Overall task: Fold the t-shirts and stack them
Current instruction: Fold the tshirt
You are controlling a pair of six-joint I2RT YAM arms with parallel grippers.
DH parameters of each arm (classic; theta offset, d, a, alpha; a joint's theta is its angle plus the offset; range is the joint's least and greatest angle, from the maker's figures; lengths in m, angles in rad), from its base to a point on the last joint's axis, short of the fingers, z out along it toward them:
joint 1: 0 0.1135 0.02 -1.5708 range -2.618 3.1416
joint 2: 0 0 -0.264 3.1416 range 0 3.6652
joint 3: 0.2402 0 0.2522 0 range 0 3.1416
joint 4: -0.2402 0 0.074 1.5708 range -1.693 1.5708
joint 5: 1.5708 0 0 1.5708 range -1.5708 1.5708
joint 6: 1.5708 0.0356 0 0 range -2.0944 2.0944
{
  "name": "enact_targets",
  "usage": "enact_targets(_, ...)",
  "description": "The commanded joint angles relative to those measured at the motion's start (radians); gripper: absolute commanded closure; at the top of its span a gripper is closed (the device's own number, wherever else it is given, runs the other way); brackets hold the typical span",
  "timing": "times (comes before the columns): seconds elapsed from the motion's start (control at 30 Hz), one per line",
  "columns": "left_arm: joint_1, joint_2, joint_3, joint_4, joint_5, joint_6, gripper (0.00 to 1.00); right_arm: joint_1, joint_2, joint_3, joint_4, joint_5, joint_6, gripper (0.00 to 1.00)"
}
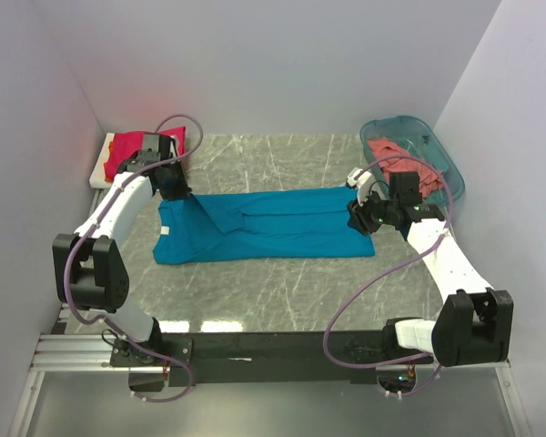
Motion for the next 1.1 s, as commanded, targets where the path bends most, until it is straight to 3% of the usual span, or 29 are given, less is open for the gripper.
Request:
enact_targets(0.0,-0.006,0.009,0.042,-0.001,0.011,0.036,0.99,-0.004,-0.013,-0.006,-0.003,-0.027,-0.011,0.57)
enact_targets(1.07,-0.066,0.212,0.227,-0.044,0.022,0.090,0.99,-0.003,0.012,0.010,-0.025,-0.032,-0.015,0.57)
